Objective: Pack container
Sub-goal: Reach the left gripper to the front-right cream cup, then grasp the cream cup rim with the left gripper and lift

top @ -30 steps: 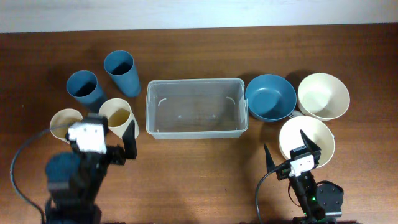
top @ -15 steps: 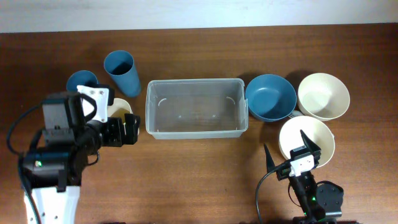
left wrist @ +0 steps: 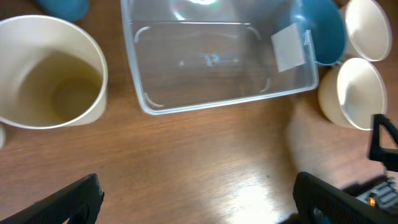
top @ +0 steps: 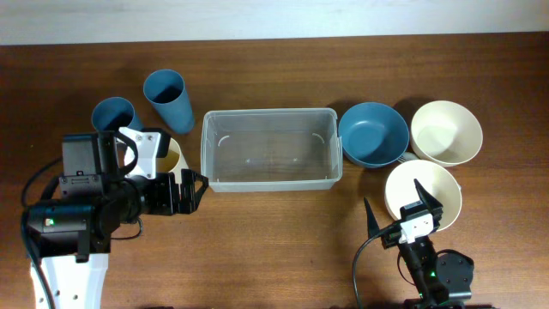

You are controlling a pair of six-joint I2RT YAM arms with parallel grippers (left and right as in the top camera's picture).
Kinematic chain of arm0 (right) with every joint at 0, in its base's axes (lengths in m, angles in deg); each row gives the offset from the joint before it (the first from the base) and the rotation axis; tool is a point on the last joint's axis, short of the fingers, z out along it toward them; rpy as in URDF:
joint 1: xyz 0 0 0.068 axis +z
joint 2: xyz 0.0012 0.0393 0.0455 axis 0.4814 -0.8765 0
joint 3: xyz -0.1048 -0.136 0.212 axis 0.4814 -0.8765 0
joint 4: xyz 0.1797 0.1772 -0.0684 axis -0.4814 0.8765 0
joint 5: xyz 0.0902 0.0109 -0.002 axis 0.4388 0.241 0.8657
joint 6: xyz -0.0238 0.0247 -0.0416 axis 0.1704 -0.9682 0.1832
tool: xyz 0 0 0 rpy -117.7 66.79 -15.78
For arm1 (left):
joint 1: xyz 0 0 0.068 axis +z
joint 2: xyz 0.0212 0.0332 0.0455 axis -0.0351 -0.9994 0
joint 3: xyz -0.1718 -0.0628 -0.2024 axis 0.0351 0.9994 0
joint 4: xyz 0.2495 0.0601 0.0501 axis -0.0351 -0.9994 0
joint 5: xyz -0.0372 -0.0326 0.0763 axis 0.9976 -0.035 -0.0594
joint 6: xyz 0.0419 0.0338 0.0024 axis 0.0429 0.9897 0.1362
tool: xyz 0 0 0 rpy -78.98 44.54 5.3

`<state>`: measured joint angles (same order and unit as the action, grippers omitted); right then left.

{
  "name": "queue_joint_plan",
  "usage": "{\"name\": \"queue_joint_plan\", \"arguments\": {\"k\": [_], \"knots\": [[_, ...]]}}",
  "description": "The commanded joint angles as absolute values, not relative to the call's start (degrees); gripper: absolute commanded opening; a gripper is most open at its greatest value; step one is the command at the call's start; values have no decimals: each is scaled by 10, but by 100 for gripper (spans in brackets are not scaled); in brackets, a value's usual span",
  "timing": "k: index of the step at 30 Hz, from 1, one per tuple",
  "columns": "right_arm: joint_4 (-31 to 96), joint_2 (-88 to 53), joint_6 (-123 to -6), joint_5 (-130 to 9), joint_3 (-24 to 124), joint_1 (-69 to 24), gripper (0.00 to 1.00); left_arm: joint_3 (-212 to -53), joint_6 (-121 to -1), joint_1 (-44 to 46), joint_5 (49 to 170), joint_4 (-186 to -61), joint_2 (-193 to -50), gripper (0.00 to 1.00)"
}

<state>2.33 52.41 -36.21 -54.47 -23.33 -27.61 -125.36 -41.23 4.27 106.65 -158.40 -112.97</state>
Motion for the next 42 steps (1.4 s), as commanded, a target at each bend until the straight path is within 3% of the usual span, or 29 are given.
{"name": "queue_joint_plan", "arguments": {"k": [1,16,27,33,42], "knots": [[27,526,-360,-541,-236,-272,99,-1269,-427,43,1006,-1596,-1149,100],[27,526,-360,-541,-236,-272,99,-1461,-427,-11,852,-1694,-1381,100],[27,526,-360,-541,-236,-272,99,-1463,-420,-17,837,-1645,-1437,100],[27,526,-360,-541,-236,-272,99,-1463,-420,-17,837,-1648,-1457,69],[27,526,-360,-541,-236,-272,99,-1462,-420,-40,835,-1663,-1508,64]]}}
